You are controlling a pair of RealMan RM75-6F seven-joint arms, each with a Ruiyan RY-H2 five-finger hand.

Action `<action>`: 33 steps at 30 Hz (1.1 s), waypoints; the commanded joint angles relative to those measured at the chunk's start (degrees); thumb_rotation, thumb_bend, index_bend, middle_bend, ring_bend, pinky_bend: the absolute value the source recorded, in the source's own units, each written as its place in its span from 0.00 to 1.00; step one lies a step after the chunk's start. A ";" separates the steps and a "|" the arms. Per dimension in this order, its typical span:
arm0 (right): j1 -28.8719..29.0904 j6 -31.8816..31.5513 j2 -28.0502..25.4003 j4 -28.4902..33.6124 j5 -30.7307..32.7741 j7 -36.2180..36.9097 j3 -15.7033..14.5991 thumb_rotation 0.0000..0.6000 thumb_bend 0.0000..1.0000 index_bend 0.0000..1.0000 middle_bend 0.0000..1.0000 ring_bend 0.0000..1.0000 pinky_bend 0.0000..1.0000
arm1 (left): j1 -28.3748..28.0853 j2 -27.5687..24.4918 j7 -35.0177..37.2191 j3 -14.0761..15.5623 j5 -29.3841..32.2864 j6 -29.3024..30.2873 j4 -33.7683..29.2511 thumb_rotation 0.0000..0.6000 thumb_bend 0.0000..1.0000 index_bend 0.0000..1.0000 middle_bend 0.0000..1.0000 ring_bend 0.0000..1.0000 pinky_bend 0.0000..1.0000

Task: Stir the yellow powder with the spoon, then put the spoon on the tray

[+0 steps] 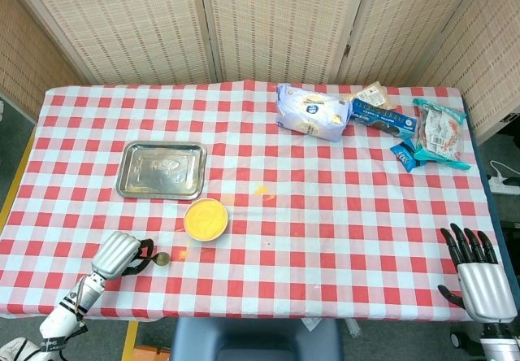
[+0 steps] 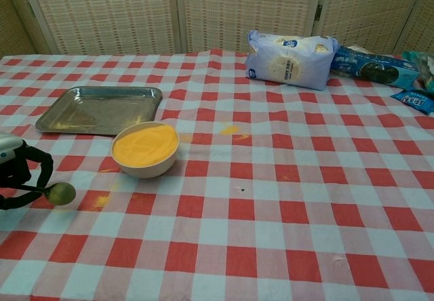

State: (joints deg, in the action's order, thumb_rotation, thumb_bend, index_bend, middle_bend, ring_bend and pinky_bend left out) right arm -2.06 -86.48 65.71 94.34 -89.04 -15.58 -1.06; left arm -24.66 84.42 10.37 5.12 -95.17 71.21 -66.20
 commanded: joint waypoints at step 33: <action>1.80 4.16 -1.37 -0.33 6.88 2.44 2.34 1.00 0.03 0.00 0.00 0.00 0.00 | -16.69 2.37 -23.36 -15.09 25.05 -18.58 -17.96 1.00 0.41 0.73 1.00 1.00 1.00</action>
State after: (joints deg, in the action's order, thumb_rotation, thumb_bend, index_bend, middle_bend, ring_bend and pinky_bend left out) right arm -0.27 -82.34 64.36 94.02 -82.20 -13.17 1.28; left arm -40.62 85.31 -11.47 -9.85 -71.18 52.63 -85.19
